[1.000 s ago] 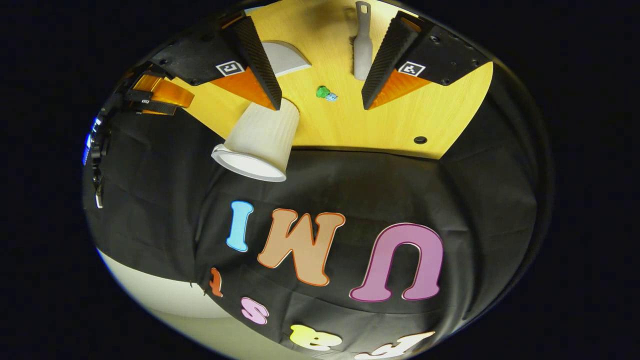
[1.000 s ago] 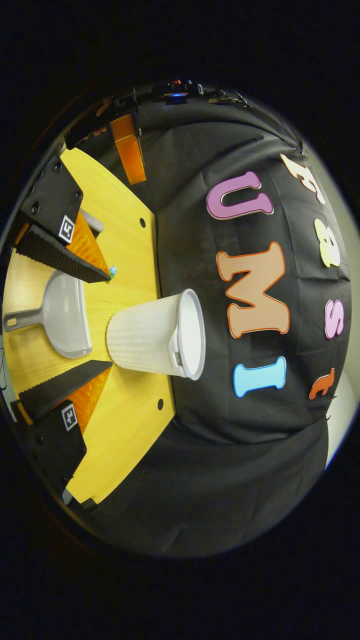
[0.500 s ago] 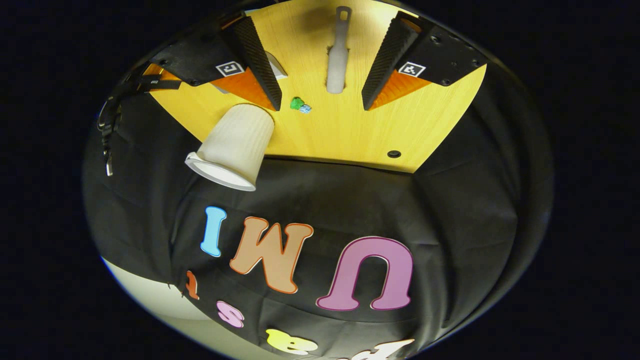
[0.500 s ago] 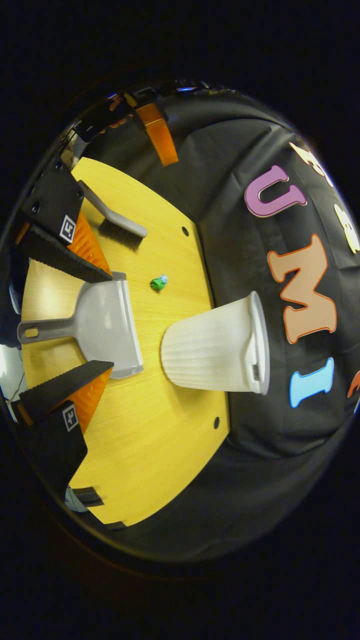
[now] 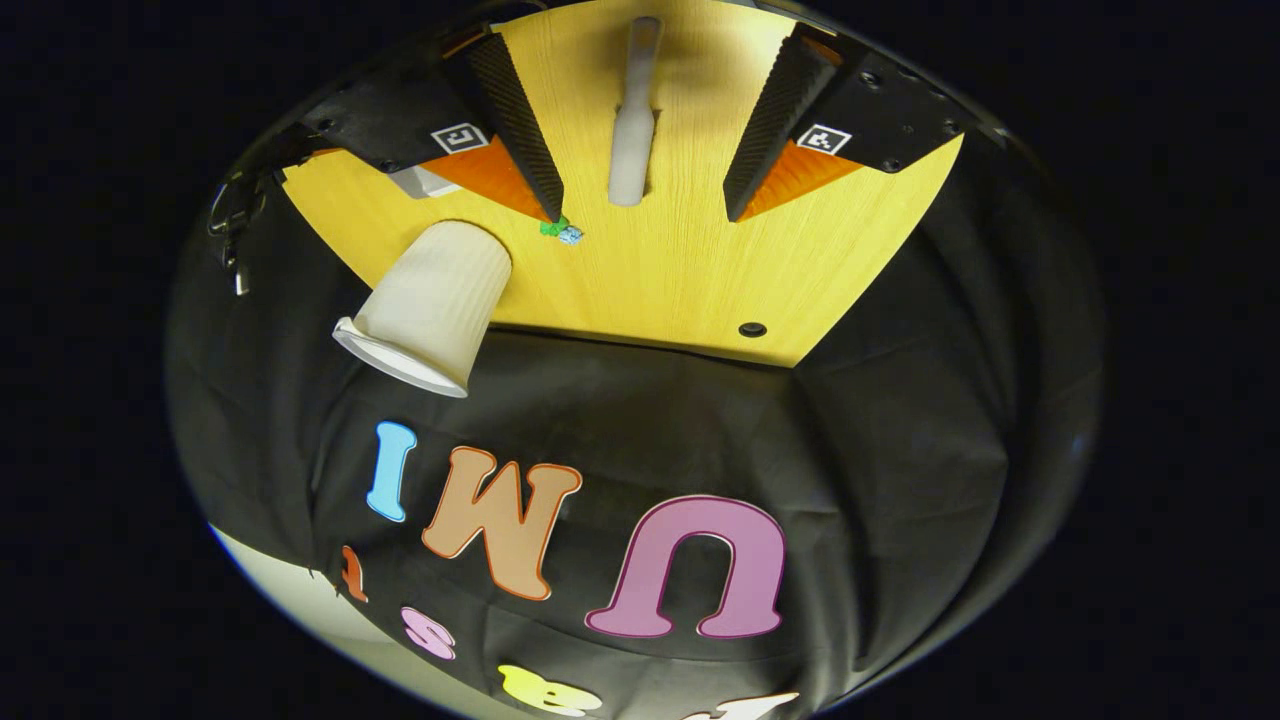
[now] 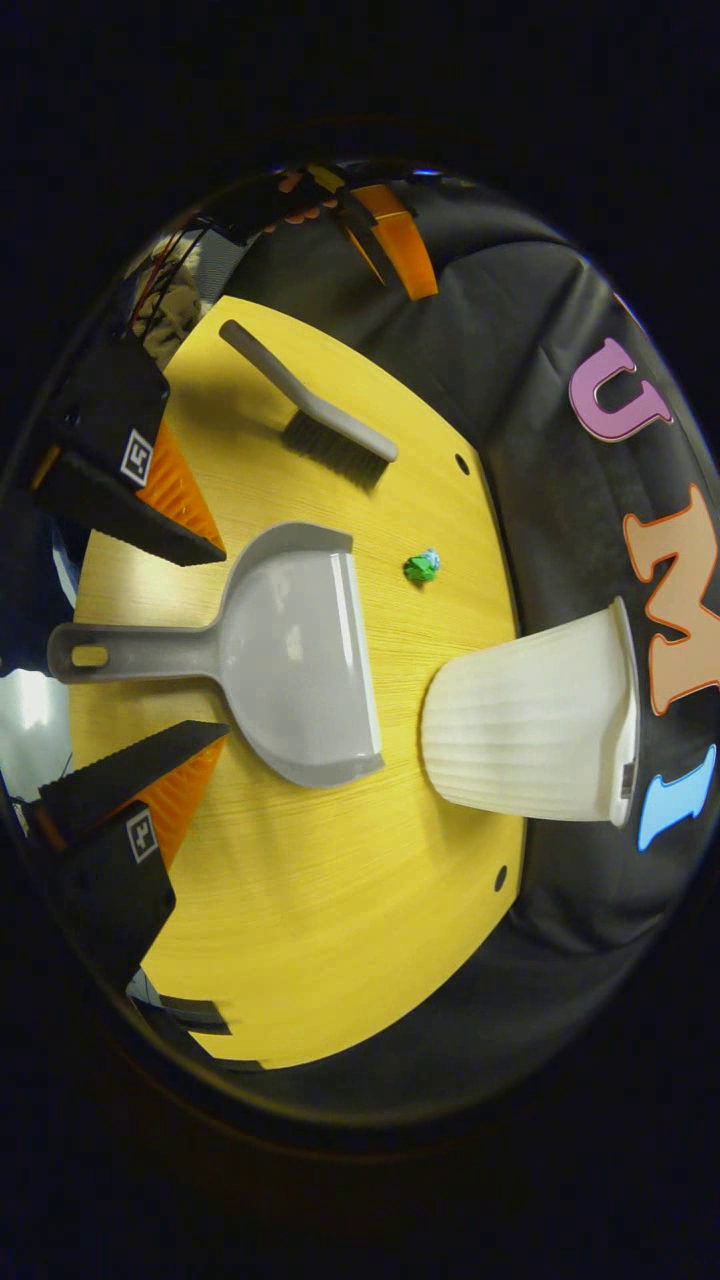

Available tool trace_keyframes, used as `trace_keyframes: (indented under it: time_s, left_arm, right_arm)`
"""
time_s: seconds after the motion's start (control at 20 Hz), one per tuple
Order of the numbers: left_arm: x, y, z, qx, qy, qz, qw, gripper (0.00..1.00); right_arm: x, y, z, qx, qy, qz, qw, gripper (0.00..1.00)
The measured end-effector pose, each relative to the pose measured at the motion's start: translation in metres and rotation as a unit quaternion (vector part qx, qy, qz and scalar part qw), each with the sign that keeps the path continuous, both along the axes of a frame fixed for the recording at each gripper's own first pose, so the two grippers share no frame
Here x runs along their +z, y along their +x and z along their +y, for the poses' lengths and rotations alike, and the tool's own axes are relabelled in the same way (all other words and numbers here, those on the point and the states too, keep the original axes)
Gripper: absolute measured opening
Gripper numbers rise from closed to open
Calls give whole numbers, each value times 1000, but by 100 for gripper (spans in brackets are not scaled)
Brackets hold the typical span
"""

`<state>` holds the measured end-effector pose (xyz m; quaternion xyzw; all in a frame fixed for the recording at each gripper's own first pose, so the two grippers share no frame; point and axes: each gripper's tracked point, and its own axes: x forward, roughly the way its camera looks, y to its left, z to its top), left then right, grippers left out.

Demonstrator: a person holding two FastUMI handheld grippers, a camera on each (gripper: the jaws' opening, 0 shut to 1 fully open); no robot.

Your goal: Pick up the small broom and dustpan from the desktop, sweep the trash into the dustpan with the broom, and then empty the trash into the garbage bin.

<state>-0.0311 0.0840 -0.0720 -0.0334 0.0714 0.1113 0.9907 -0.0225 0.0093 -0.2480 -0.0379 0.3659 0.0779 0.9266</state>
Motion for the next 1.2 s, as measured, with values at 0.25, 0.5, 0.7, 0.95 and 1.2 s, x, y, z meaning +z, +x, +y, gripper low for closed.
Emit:
trace_keyframes:
  time_s: [0.25, 0.5, 0.7, 0.95, 1.2]
  left_arm:
    - [-14, -8, 6, 11, -14, 11, 1000, 95]
    - [-29, -14, 12, 16, -30, 29, 999, 96]
    - [-41, -23, 17, 15, -42, 41, 998, 96]
    - [-59, -25, 16, 7, -58, 77, 995, 96]
    - [-78, -16, 11, -13, -48, 134, 990, 95]
  right_arm:
    - [-30, 4, 2, 15, -20, 50, 998, 99]
    - [-47, 11, 6, 16, -16, 81, 996, 92]
    - [-52, 16, 4, 11, -24, 85, 996, 72]
    - [-56, 18, -2, -5, -12, 101, 995, 40]
    - [-53, 17, -2, -4, -14, 96, 995, 39]
